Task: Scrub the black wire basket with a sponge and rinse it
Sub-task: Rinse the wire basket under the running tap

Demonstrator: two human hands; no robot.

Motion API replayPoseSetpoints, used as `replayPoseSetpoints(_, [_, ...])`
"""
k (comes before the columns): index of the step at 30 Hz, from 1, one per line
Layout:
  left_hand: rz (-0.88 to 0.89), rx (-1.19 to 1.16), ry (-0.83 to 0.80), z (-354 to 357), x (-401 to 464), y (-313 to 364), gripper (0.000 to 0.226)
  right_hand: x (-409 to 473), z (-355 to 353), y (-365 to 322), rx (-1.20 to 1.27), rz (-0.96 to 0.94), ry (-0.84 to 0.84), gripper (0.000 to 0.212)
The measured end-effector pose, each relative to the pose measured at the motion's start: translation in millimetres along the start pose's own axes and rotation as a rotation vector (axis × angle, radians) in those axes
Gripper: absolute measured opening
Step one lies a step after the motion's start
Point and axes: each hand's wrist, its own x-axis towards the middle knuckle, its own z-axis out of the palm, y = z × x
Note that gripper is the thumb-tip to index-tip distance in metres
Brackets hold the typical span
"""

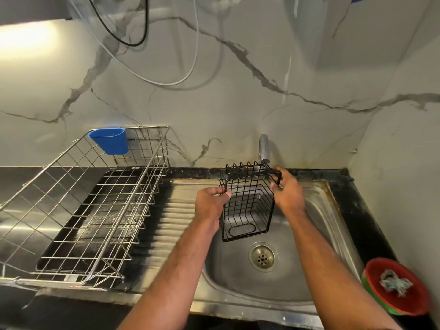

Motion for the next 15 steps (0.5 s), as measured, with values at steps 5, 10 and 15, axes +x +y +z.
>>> replayPoseSetpoints(5, [-0.002, 0.047, -0.021, -2.0, -7.7, -0.6, 0.028, 5.3, 3.0, 0.6, 0.052, -0.001, 0.004, 0.051])
replayPoseSetpoints(10, [-0.009, 0.063, -0.04, -4.3, -14.6, -3.5, 0.029, 9.1, 8.2, 3.6, 0.092, -0.016, 0.022, 0.047])
replayPoseSetpoints(15, [-0.023, 0.13, -0.085, -4.4, -20.0, -6.0, 0.029, 11.8, 12.0, 9.0, 0.115, -0.046, 0.057, 0.045])
